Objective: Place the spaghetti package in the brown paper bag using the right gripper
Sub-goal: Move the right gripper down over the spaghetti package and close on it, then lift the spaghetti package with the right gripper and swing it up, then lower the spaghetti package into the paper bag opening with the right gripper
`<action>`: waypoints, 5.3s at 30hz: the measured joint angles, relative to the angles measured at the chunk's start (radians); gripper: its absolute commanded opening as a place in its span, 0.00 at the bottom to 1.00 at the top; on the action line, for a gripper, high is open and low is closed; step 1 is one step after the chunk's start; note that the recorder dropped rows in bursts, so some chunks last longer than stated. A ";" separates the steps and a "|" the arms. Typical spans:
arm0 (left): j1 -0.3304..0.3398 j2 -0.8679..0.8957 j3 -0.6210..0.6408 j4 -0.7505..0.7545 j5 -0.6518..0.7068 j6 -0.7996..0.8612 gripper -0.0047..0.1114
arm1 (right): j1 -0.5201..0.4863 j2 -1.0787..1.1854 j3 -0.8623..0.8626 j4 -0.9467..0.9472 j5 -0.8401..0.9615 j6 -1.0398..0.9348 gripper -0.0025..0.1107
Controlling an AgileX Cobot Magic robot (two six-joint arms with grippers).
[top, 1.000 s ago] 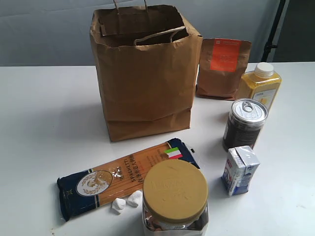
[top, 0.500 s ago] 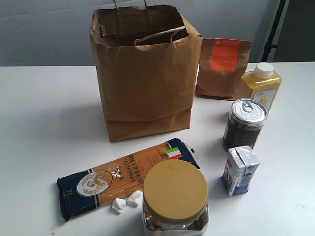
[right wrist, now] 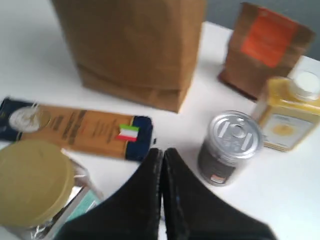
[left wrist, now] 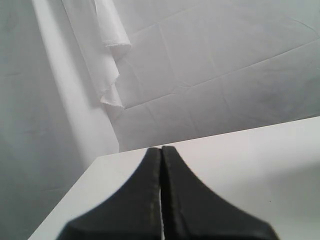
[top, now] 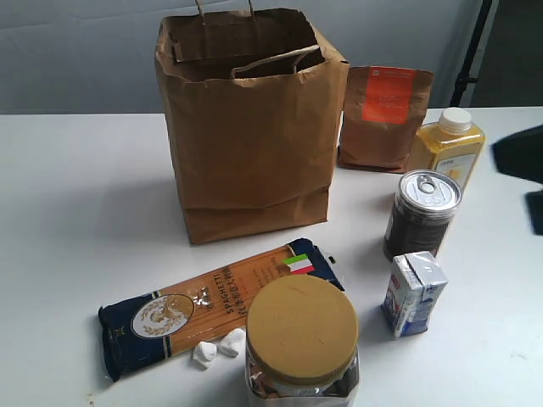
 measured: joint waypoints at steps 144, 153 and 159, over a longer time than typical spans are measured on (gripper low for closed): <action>0.000 0.000 0.000 0.000 0.000 0.000 0.04 | 0.233 0.886 -0.851 -0.319 -0.742 0.257 0.02; 0.000 0.000 0.000 0.000 0.000 0.000 0.04 | 0.173 1.021 -0.830 -0.329 -0.709 0.283 0.02; 0.000 0.000 0.000 0.000 0.000 0.000 0.04 | 0.168 1.019 -0.734 -0.314 -0.700 0.283 0.02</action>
